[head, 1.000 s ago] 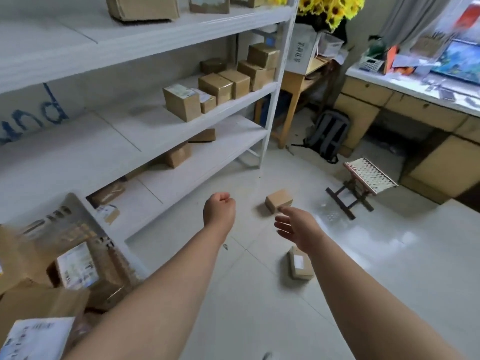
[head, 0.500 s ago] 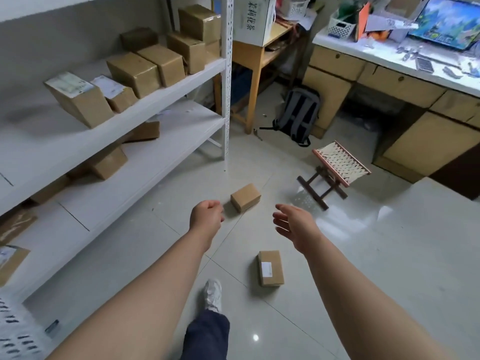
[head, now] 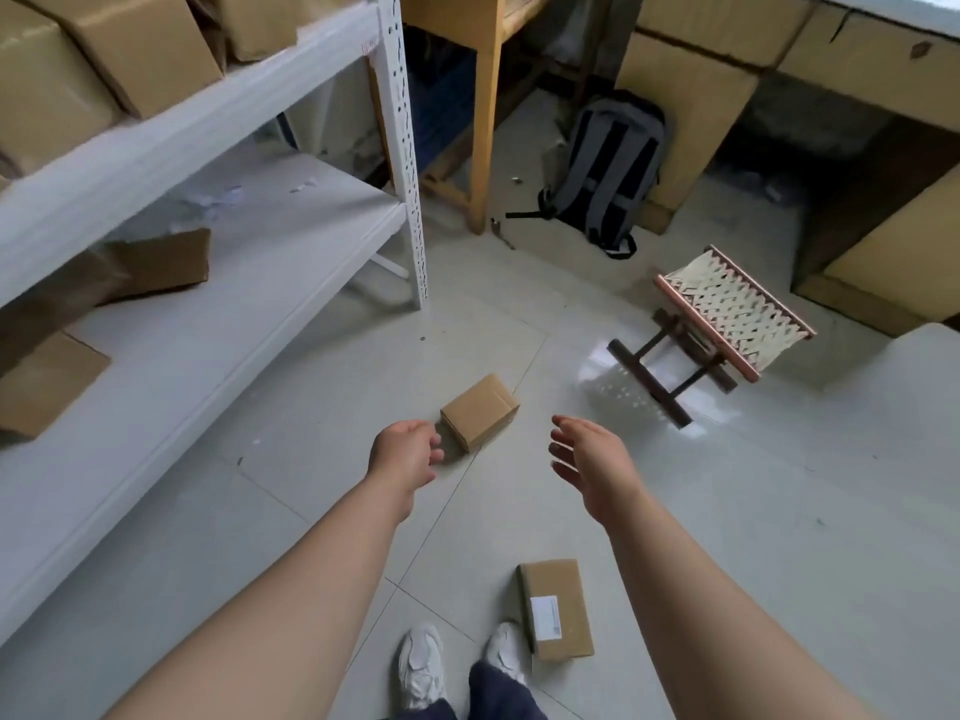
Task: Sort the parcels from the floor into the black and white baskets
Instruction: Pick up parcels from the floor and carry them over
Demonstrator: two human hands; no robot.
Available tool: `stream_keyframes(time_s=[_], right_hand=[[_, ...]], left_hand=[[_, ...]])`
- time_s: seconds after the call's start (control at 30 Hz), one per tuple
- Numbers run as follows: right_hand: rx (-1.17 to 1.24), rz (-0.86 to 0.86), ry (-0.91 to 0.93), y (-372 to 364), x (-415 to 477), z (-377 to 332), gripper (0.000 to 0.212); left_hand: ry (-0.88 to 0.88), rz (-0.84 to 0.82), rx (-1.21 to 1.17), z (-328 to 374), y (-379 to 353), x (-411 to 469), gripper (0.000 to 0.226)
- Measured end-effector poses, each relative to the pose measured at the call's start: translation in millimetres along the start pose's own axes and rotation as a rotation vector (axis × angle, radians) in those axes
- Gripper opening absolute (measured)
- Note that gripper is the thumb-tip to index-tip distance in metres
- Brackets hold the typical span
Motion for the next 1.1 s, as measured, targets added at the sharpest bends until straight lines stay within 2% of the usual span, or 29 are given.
stream_keyframes(time_s=[0.17,0.23,0.3,0.43,0.5,0.63,0.7,0.8,0.93,1.03,1.1], right_hand=[[0.029,0.015,-0.04,-26.6,133.9,56.7,0.025],[0.065,-0.002,-0.07,-42.3,200.2,98.3,0.024],[0.104,-0.015,-0.107,-53.6,229.9,118.5,0.025],[0.171,-0.029,-0.146,-83.5,318.5,170.8,0.021],[0.194,-0.041,-0.161,-98.8,350.5,191.3,0.018],[0.143,-0.064,-0.142,-115.5,401.7,218.6,0.032],[0.092,-0.077,-0.115,-117.6,422.4,220.7,0.029],[0.067,-0.098,-0.097,-120.1,440.9,223.9,0.037],[0.006,-0.115,-0.131,-124.4,443.8,239.2,0.03],[-0.042,-0.091,-0.169,-119.8,441.5,237.8,0.048],[-0.103,-0.106,-0.184,-116.0,442.5,237.6,0.032]], left_hand=[[0.025,0.016,0.021,-55.4,-30.0,134.1,0.011],[-0.007,0.017,0.044,-88.8,-44.3,202.1,0.008],[-0.037,0.007,0.081,-102.0,-51.8,236.3,0.011],[-0.089,-0.015,0.137,-140.8,-73.9,331.6,0.044],[-0.136,-0.046,0.187,-156.6,-81.8,372.9,0.049],[-0.189,-0.068,0.293,-175.2,-91.2,441.2,0.051],[-0.195,-0.099,0.375,-181.6,-95.5,467.6,0.052],[-0.173,-0.159,0.451,-191.0,-102.6,489.4,0.053],[-0.12,-0.145,0.553,-209.3,-101.6,489.7,0.048],[-0.112,-0.132,0.577,-223.6,-94.5,485.1,0.04],[-0.137,-0.133,0.502,-231.3,-94.2,481.0,0.032]])
Point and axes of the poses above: each hand's wrist, its own x-axis towards the middle knuckle, its own y-axis out of the back of the hand, z = x × y, the point moved 3 cm from there along x, towards the middle knuckle, and after that the axes turned 4 degrees about -x, right-handed, at the moved point
